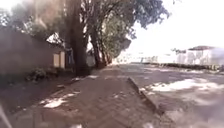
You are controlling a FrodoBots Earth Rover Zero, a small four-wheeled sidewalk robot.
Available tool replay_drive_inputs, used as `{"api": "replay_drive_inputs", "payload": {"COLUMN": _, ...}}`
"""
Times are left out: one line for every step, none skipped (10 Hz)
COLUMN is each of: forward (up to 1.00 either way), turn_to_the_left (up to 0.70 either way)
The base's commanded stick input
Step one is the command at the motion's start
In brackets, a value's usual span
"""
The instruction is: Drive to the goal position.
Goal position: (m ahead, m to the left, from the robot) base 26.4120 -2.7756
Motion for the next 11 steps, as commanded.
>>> {"api": "replay_drive_inputs", "payload": {"forward": 0.7, "turn_to_the_left": 0.0}}
{"api": "replay_drive_inputs", "payload": {"forward": 0.7, "turn_to_the_left": 0.0}}
{"api": "replay_drive_inputs", "payload": {"forward": 0.7, "turn_to_the_left": 0.0}}
{"api": "replay_drive_inputs", "payload": {"forward": 0.7, "turn_to_the_left": 0.0}}
{"api": "replay_drive_inputs", "payload": {"forward": 0.7, "turn_to_the_left": 0.0}}
{"api": "replay_drive_inputs", "payload": {"forward": 0.7, "turn_to_the_left": 0.0}}
{"api": "replay_drive_inputs", "payload": {"forward": 0.7, "turn_to_the_left": 0.0}}
{"api": "replay_drive_inputs", "payload": {"forward": 0.7, "turn_to_the_left": 0.0}}
{"api": "replay_drive_inputs", "payload": {"forward": 0.7, "turn_to_the_left": 0.0}}
{"api": "replay_drive_inputs", "payload": {"forward": 0.7, "turn_to_the_left": 0.0}}
{"api": "replay_drive_inputs", "payload": {"forward": 0.7, "turn_to_the_left": 0.0}}
